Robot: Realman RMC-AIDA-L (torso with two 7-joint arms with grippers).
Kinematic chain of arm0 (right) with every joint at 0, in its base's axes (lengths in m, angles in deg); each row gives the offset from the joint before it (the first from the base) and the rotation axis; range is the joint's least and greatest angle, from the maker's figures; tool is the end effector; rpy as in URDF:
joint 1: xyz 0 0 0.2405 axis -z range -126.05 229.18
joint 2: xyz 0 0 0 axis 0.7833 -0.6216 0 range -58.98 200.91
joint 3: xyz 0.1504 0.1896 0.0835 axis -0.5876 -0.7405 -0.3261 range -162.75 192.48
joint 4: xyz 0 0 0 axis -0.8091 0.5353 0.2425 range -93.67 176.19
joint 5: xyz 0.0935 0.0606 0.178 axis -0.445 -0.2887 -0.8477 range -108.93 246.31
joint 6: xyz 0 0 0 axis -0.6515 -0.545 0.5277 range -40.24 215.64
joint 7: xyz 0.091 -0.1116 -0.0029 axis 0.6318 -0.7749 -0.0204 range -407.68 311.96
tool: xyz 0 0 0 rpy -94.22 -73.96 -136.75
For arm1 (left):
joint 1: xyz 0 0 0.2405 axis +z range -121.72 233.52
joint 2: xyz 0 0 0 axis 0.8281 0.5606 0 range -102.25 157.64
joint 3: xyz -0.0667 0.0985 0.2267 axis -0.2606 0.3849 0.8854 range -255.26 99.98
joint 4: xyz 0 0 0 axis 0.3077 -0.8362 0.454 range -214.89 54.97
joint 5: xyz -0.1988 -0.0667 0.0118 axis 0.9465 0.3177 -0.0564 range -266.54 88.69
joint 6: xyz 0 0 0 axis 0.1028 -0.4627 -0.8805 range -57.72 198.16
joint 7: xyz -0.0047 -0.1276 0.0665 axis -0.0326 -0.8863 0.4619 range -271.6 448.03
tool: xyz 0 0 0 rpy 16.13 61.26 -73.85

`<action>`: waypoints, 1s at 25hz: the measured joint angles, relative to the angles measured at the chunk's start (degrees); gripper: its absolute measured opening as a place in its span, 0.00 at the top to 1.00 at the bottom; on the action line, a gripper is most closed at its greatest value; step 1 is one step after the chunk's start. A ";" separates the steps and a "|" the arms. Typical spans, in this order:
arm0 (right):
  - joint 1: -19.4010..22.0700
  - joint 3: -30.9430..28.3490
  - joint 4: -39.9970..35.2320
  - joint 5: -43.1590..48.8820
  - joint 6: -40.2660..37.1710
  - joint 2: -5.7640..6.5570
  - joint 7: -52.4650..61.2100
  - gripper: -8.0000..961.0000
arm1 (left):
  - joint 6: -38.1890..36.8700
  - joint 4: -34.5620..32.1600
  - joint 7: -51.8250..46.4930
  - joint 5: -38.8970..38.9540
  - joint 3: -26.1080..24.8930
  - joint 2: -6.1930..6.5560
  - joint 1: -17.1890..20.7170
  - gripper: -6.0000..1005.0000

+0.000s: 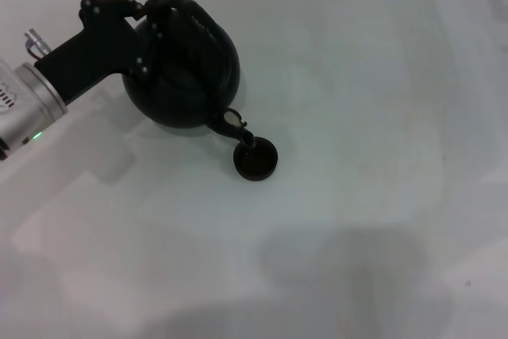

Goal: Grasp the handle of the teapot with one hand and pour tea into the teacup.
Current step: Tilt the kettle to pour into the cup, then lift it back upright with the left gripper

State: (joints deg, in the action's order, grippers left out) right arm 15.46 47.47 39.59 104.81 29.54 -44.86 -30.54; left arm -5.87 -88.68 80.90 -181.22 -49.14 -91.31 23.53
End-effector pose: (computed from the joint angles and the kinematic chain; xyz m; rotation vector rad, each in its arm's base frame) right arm 0.3403 0.3948 0.0520 -1.3972 0.6506 0.6802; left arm -0.2787 0.3398 -0.0354 -2.1731 0.1755 -0.5824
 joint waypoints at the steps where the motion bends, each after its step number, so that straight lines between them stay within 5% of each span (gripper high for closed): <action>1: -0.06 0.00 0.00 0.00 0.17 -0.01 0.24 0.15 | -0.01 -0.10 0.43 0.08 0.14 0.00 -0.08 0.90; 25: -0.02 0.00 0.18 -0.01 0.41 -0.15 2.43 0.15 | -0.08 -0.13 8.64 -0.16 0.42 -0.07 -2.62 0.90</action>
State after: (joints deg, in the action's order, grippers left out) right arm 15.44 47.47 39.77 104.80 29.95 -45.01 -28.12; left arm -5.95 -88.81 89.54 -181.37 -48.73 -91.38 20.90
